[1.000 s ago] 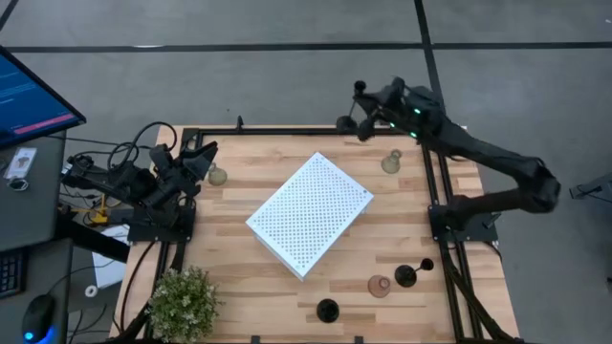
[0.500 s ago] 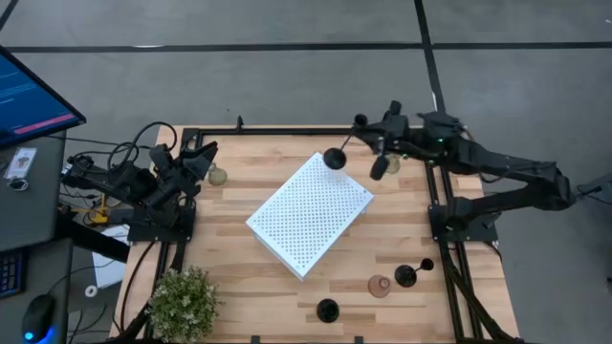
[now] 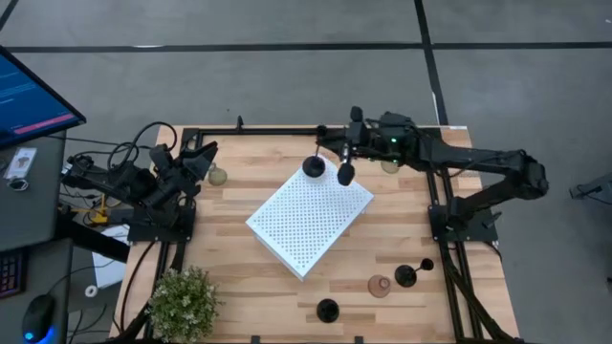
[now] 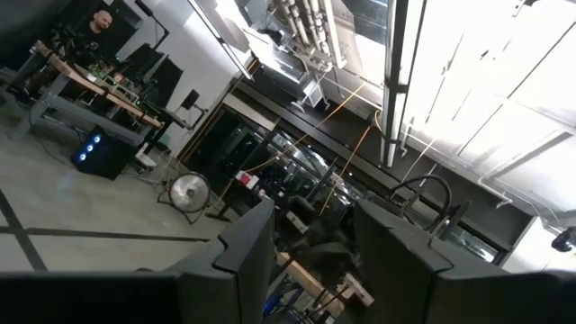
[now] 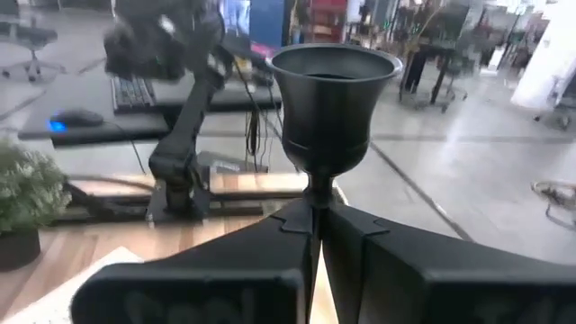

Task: Pick & Place candle stick holders
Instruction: Put the top left black candle holder on the shelf

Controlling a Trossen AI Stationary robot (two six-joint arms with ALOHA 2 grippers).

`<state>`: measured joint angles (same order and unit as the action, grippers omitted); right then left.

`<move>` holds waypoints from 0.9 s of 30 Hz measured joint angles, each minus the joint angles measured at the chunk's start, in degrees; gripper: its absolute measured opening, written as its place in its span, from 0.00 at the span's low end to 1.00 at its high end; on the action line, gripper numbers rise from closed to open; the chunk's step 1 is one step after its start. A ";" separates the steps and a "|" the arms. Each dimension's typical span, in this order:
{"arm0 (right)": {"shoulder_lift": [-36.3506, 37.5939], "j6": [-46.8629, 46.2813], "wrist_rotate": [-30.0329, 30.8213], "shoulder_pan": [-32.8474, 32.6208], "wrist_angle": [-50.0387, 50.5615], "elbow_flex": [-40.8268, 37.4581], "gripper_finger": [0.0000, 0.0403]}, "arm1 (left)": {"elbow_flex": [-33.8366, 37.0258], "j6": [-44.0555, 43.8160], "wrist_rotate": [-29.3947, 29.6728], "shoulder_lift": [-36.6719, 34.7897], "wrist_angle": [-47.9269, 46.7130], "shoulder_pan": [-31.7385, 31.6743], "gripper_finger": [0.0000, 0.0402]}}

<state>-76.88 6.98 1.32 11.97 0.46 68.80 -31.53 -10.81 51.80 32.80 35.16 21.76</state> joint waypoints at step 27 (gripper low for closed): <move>-3.80 0.64 -3.14 0.02 0.08 1.00 0.03 | 0.00 1.57 -0.03 0.00 -0.13 -0.02 0.39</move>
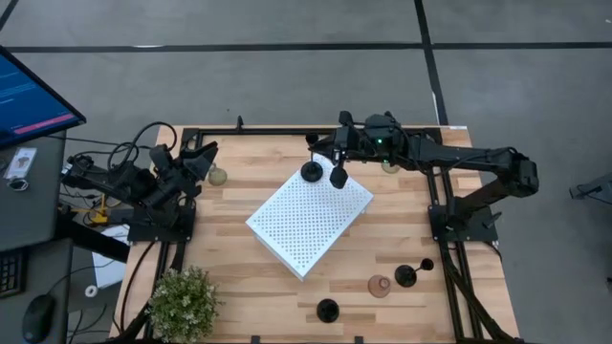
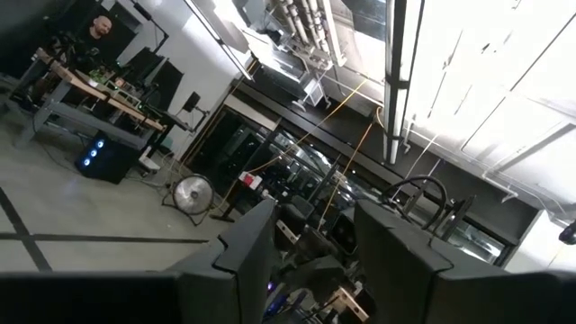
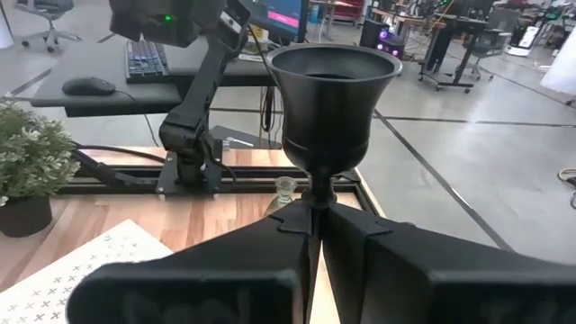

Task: Pick & Place candle stick holders
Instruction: Put the top left black candle holder on the shelf

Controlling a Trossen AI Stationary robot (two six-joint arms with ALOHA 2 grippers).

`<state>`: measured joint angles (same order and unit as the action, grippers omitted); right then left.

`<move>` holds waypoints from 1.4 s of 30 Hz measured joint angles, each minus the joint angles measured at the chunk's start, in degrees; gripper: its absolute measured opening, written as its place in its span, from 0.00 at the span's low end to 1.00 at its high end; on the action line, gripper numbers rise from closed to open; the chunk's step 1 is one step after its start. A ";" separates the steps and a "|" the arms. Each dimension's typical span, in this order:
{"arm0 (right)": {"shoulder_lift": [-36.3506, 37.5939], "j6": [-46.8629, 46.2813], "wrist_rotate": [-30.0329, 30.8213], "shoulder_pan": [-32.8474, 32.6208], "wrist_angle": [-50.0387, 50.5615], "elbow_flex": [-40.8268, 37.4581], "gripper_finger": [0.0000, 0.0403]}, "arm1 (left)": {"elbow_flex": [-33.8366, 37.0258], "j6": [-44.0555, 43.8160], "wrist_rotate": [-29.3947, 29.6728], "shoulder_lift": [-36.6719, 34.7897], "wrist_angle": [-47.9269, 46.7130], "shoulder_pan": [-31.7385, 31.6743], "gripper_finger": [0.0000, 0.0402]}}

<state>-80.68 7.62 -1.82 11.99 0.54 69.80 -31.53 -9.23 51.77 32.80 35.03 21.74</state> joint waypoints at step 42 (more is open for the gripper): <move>-1.01 -0.12 1.83 0.20 2.62 -0.11 0.46 | 0.00 -0.02 0.04 0.00 0.02 0.00 0.39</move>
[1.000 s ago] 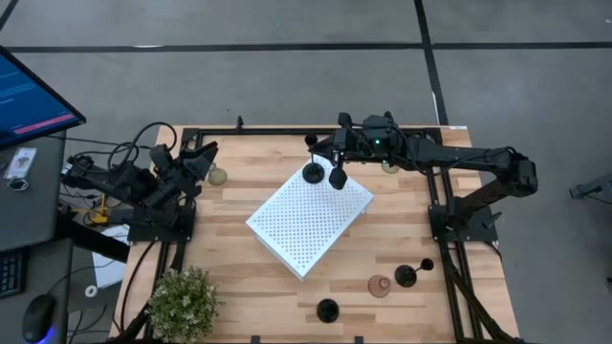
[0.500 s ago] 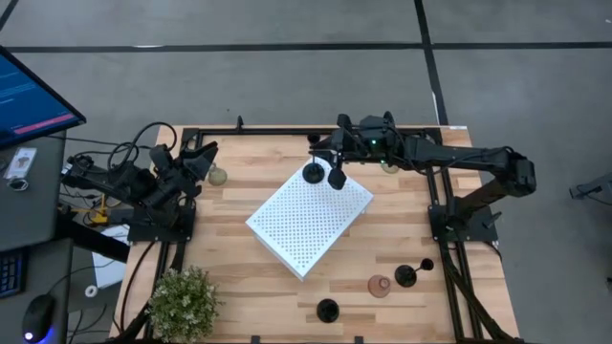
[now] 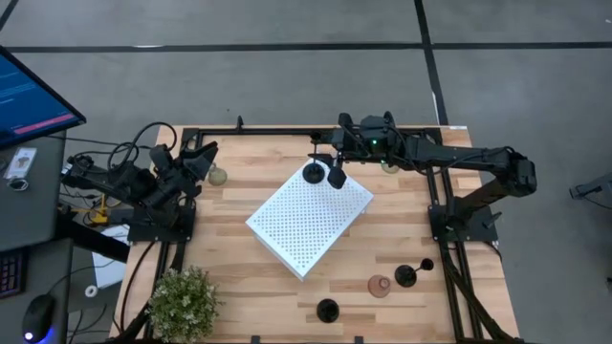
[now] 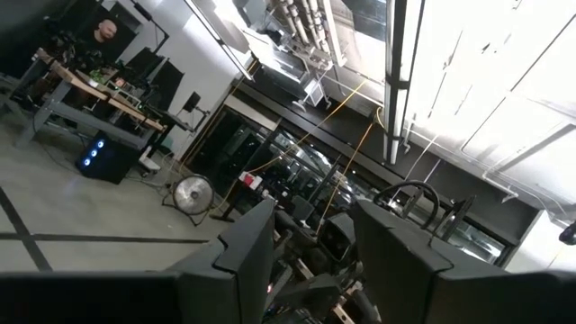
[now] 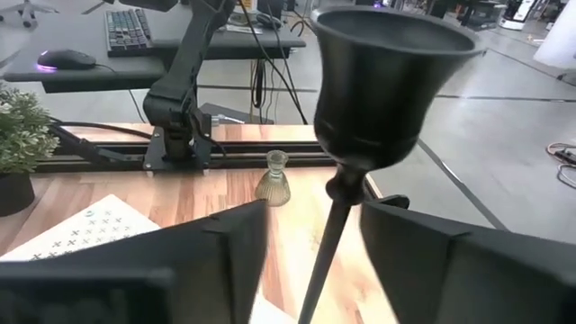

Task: Pick & Place candle stick holders
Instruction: Put the top left black candle holder on the shelf, then put the right green glass candle holder on the shelf

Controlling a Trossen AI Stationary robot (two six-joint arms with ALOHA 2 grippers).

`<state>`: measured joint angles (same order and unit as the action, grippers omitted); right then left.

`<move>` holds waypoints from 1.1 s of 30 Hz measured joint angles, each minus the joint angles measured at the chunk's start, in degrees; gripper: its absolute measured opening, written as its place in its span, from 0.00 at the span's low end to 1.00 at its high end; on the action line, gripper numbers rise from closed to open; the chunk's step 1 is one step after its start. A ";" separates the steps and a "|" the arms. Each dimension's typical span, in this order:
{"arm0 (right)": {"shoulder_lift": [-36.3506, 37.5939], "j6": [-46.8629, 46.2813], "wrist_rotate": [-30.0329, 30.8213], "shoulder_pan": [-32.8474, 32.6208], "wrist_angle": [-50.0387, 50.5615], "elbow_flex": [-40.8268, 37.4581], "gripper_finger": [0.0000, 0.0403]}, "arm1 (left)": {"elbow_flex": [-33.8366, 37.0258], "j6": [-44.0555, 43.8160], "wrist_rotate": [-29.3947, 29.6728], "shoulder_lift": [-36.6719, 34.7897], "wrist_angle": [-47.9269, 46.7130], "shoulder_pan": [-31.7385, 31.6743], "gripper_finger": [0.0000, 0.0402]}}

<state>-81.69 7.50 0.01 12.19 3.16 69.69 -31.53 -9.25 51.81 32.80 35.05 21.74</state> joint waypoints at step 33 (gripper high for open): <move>24.03 -32.29 35.02 14.79 58.66 -1.92 0.65 | 0.00 0.00 -1.14 0.00 -0.02 0.00 0.39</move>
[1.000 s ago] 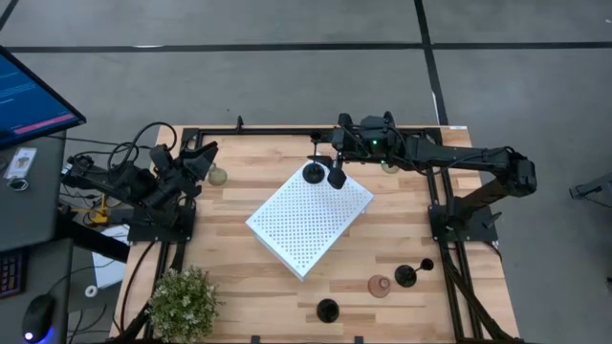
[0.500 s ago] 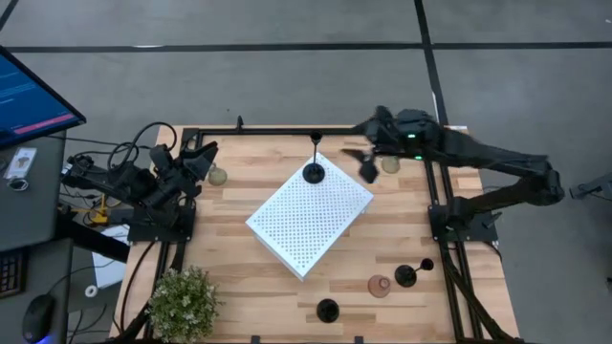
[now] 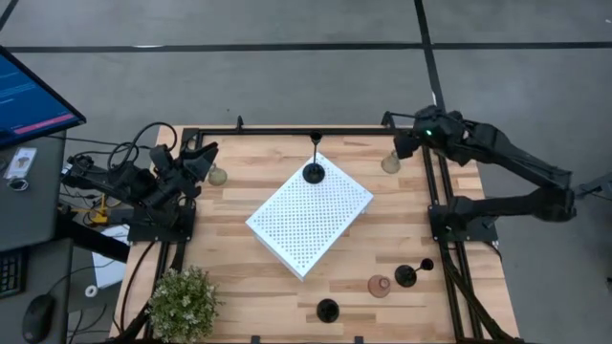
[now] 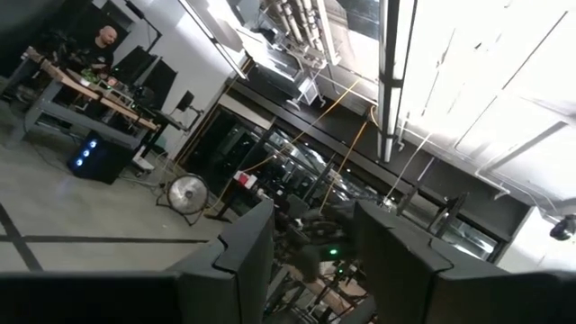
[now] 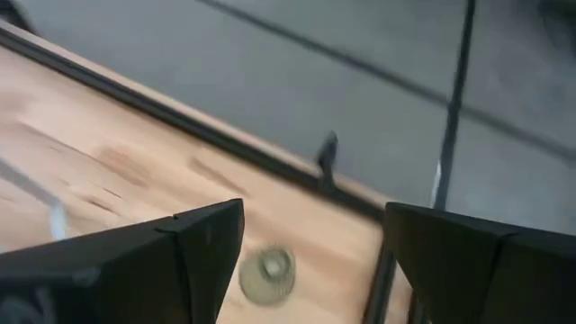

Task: Pick & Place candle stick holders
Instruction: Put the right green glass candle holder on the shelf

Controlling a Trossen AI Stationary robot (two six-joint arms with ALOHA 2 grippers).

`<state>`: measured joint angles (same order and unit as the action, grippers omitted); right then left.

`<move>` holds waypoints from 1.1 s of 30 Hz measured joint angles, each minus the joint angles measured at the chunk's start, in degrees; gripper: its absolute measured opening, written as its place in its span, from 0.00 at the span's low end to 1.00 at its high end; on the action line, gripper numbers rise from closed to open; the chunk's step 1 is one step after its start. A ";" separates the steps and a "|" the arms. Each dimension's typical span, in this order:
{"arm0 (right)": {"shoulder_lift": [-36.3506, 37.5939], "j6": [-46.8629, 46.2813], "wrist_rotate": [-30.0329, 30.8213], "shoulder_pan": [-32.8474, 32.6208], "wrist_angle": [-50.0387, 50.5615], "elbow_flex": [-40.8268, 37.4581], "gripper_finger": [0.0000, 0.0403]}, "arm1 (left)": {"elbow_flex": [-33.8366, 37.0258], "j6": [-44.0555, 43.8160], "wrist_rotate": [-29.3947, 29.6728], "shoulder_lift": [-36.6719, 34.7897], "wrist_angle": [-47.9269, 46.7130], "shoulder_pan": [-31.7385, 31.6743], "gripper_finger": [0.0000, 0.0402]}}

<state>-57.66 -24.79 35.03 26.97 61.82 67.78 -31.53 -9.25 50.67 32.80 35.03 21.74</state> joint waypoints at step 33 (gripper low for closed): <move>4.72 -0.60 -9.40 6.73 -43.90 -40.06 0.65 | 0.00 0.51 -1.19 0.00 -0.02 0.00 0.39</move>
<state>-52.95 -25.40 25.63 33.70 17.92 27.71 -31.53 -8.74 49.47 32.80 35.00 21.74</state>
